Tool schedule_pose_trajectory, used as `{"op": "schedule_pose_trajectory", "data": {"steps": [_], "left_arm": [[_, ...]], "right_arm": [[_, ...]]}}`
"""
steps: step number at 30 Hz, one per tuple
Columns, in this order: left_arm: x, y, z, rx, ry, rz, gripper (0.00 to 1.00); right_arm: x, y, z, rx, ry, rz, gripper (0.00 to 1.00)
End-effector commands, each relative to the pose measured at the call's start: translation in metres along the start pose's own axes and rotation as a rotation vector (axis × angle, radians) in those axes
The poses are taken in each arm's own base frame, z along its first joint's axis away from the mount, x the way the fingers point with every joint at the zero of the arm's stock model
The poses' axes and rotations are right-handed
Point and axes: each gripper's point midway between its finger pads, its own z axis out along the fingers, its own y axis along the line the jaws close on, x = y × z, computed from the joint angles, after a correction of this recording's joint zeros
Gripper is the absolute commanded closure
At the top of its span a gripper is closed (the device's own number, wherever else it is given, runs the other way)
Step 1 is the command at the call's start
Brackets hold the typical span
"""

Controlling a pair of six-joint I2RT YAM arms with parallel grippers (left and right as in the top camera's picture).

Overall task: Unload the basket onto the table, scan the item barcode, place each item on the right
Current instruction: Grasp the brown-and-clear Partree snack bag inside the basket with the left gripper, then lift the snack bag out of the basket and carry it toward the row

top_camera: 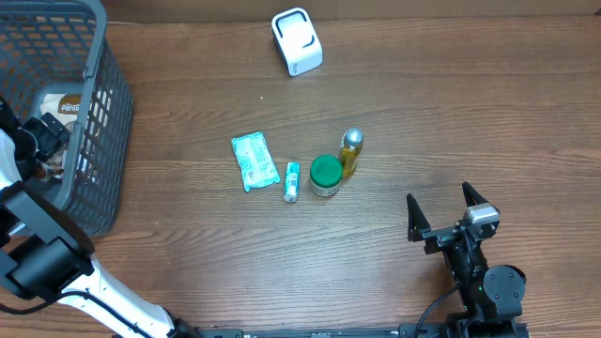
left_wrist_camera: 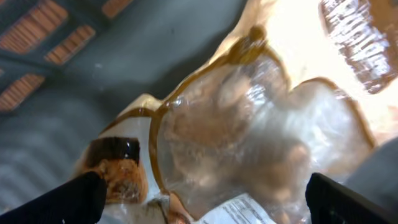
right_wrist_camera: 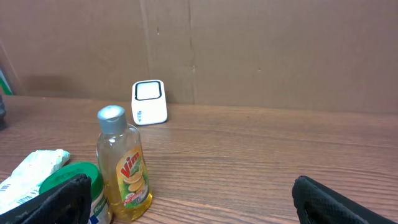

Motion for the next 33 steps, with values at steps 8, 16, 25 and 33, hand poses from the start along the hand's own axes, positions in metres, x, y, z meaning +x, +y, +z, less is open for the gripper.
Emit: {"op": "schedule_pose_trajectory", "data": {"steps": [8, 16, 25, 33], "left_arm": [[0.05, 0.019, 0.055, -0.029, 0.057, -0.034, 0.04], [0.044, 0.01, 0.046, 0.007, 0.052, -0.03, 0.53], [-0.008, -0.005, -0.03, 0.052, -0.103, -0.011, 0.72], [-0.05, -0.017, -0.169, 0.125, -0.434, -0.101, 0.74]], "right_arm": [[0.003, -0.002, 0.0, 0.01, -0.001, -0.004, 0.0], [0.003, -0.002, 0.0, 0.01, 0.0, -0.004, 0.0], [0.003, -0.002, 0.0, 0.01, -0.001, -0.004, 0.0], [0.003, -0.002, 0.0, 0.01, -0.001, -0.004, 0.0]]}}
